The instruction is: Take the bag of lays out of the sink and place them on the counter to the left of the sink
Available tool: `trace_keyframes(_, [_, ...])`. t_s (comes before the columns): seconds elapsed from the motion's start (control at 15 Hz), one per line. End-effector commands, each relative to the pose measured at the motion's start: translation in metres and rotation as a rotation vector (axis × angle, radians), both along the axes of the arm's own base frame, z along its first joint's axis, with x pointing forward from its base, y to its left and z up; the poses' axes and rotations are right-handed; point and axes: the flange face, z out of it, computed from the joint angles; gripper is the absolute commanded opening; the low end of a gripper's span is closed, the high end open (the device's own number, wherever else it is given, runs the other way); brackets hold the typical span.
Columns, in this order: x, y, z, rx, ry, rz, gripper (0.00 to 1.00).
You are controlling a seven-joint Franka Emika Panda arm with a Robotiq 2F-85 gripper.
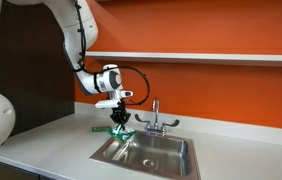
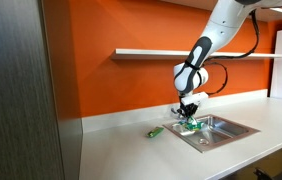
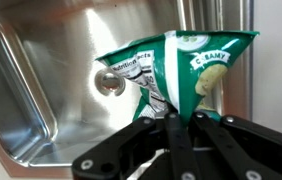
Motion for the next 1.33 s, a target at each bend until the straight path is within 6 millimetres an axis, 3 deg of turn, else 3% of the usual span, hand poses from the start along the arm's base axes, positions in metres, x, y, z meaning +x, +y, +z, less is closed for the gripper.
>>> trace_keyframes(0.0, [-0.029, 0.046, 0.02, -0.016, 0.021, 0.078, 0.02])
trace_keyframes(0.4, [-0.061, 0.133, 0.023, 0.006, 0.056, 0.269, 0.02])
trace_keyframes(0.6, [-0.071, 0.167, 0.012, 0.02, 0.078, 0.35, 0.02])
trace_keyframes(0.93, [-0.083, 0.2, -0.018, 0.039, 0.131, 0.432, 0.02])
trace_keyframes(1.2, [-0.087, 0.211, -0.037, 0.043, 0.173, 0.462, 0.02])
trace_keyframes(1.27, [-0.086, 0.211, -0.037, 0.042, 0.172, 0.464, 0.06])
